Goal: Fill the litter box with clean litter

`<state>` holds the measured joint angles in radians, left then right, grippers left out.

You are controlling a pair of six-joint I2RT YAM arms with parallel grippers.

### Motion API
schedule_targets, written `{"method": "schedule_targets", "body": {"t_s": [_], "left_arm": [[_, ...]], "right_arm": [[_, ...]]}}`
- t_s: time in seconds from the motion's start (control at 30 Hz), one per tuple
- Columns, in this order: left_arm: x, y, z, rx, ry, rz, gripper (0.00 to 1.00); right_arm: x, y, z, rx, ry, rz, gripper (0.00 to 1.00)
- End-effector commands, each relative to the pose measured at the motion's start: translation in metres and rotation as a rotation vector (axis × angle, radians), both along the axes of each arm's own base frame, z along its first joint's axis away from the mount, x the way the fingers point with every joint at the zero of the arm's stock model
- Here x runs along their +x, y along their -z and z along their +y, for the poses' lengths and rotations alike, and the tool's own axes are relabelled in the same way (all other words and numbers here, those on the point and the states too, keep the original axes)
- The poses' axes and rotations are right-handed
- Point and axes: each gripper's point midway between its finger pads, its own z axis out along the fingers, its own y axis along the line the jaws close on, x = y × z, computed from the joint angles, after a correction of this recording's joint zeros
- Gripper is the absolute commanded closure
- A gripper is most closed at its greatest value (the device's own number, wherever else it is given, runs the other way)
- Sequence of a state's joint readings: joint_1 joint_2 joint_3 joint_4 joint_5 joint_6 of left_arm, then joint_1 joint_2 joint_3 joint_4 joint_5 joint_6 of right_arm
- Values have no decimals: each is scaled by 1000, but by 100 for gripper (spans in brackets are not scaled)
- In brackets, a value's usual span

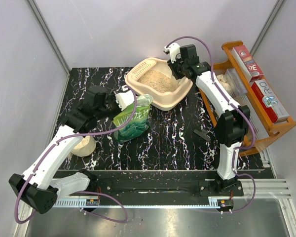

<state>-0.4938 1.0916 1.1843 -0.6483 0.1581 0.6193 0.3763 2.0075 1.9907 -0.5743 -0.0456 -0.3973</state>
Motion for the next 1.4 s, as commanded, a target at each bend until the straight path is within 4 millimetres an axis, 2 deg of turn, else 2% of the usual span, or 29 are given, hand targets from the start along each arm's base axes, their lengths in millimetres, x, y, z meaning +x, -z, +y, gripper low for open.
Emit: {"method": "schedule_targets", "body": {"t_s": [0.0,0.03,0.1,0.13,0.17,0.2,0.23,0.33,0.4,0.43,0.73,0.83,0.93,1.03,1.07,1.13,1.17,1.23,1.27,1.37], "left_arm": [[5,-33,-3,-85,-10,-107,100],[5,-33,-3,-89,-11,-104,100],[6,-31,-4,-91,-17,-100,100],[6,-31,-4,-100,-22,-95,100],[6,-30,-4,-105,-25,-91,100],[7,-30,-5,-110,-27,-93,100],[7,-30,-4,-116,-34,-88,100],[6,-28,-4,-119,-37,-83,100],[5,-27,-3,-121,-39,-84,100],[5,-27,-3,-124,-42,-84,100],[5,-27,-2,-133,-48,-81,100],[6,-30,-2,-138,-49,-86,100],[6,-32,-1,-144,-52,-90,100],[6,-36,-1,-151,-54,-98,100],[6,-37,-1,-151,-55,-102,100],[6,-39,-1,-155,-55,-102,100],[6,-40,-1,-157,-55,-103,100],[6,-40,-2,-158,-51,-100,100],[5,-38,-3,-158,-45,-93,100],[2,-36,-4,-155,-37,-81,100]], "right_arm": [[-13,-85,-3,84,-5,-144,100],[-22,-96,9,145,-49,-135,100],[-41,-112,16,203,-97,-110,100],[-55,-119,29,268,-156,-78,100],[-71,-124,31,292,-193,-43,100],[-82,-127,38,321,-240,-16,100],[-104,-131,53,385,-344,40,100],[-160,-136,72,481,-576,174,100],[-178,-138,77,521,-643,212,100],[-184,-132,80,547,-663,253,100],[-181,-149,88,580,-722,195,100],[-185,-141,92,574,-747,219,100],[-185,-116,98,509,-743,253,100],[-172,-89,103,431,-698,243,100],[-169,-78,111,408,-689,254,100],[-158,-71,116,382,-635,264,100],[-157,-58,128,370,-624,297,100],[-155,-54,134,321,-566,317,100],[-155,-40,144,293,-553,347,100],[-144,-40,144,332,-385,402,100]]}}
